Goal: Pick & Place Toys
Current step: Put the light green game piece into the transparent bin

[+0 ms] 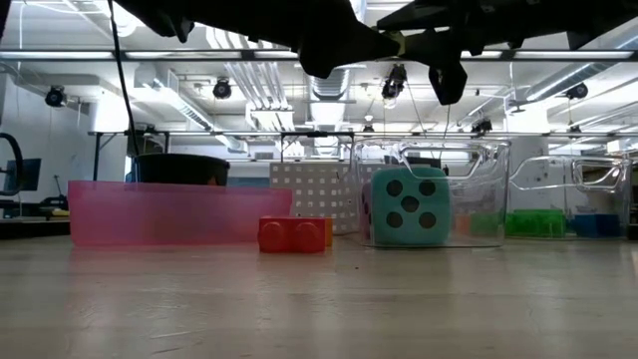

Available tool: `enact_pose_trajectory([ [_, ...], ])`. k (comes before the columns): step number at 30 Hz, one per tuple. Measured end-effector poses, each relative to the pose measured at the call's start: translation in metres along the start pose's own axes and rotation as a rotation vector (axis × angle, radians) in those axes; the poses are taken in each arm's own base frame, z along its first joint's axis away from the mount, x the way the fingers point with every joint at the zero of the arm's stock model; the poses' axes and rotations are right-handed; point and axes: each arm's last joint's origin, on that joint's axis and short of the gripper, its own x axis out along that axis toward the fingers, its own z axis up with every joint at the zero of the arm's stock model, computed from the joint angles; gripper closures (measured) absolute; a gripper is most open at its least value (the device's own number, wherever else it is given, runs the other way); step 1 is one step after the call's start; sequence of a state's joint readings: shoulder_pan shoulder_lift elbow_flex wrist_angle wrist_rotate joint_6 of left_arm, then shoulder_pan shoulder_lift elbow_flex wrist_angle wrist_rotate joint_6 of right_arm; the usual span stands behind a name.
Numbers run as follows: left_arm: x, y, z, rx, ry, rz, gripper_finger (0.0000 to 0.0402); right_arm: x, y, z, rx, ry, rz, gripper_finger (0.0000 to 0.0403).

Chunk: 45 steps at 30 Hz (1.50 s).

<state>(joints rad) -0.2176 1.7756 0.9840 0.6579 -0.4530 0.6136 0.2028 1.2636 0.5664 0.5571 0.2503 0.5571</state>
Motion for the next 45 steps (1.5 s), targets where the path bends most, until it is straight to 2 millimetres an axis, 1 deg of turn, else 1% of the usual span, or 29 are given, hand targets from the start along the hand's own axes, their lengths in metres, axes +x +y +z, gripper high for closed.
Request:
enact_pose_trajectory([
  [3, 0.0, 0.0, 0.0, 0.0, 0.0, 0.0, 0.0197, 0.0, 0.0, 0.0, 0.0, 0.0, 0.0, 0.0312],
  [5, 0.0, 0.0, 0.0, 0.0, 0.0, 0.0, 0.0197, 0.0, 0.0, 0.0, 0.0, -0.001, 0.0, 0.0311],
  [9, 0.0, 0.0, 0.0, 0.0, 0.0, 0.0, 0.0199, 0.0, 0.0, 0.0, 0.0, 0.0, 0.0, 0.0283],
  [12, 0.0, 0.0, 0.0, 0.0, 0.001, 0.0, 0.0212, 0.0, 0.0, 0.0, 0.0, -0.001, 0.0, 0.0273],
  [16, 0.0, 0.0, 0.0, -0.008, 0.003, -0.002, 0.0243, 0.0, 0.0, 0.0, -0.002, 0.0, -0.002, 0.029],
  [19, 0.0, 0.0, -0.001, -0.014, 0.003, -0.002, 0.0246, 0.0, 0.0, 0.0, -0.009, 0.001, -0.002, 0.0304],
  [21, 0.0, 0.0, -0.001, -0.014, 0.003, -0.002, 0.0243, 0.0, 0.0, 0.0, -0.013, 0.0, -0.003, 0.0303],
  [23, 0.0, 0.0, -0.001, -0.013, 0.004, -0.002, 0.0233, 0.0, -0.001, 0.0, -0.012, -0.001, -0.006, 0.029],
  [25, 0.0, 0.0, -0.001, -0.013, 0.004, -0.002, 0.0227, 0.0, -0.001, 0.0, -0.015, -0.002, -0.006, 0.0266],
  [29, 0.0, -0.001, -0.001, -0.01, 0.013, -0.005, 0.0241, 0.001, -0.002, 0.001, -0.018, -0.001, -0.004, 0.0215],
  [33, 0.0, -0.001, -0.003, -0.024, 0.037, 0.005, 0.0246, 0.0, -0.003, 0.002, -0.049, 0.001, -0.008, 0.0178],
  [39, -0.002, -0.002, -0.007, 0.004, 0.108, 0.024, 0.0232, -0.005, -0.005, 0.004, -0.071, 0.02, -0.038, 0.014],
  [42, -0.003, -0.004, -0.009, -0.006, 0.155, 0.036, 0.0237, -0.011, -0.008, 0.003, -0.094, 0.07, -0.087, 0.0126],
  [45, -0.007, -0.001, -0.012, -0.041, 0.235, 0.09, 0.0244, -0.017, -0.012, 0.0, -0.114, 0.138, -0.124, 0.0115],
])
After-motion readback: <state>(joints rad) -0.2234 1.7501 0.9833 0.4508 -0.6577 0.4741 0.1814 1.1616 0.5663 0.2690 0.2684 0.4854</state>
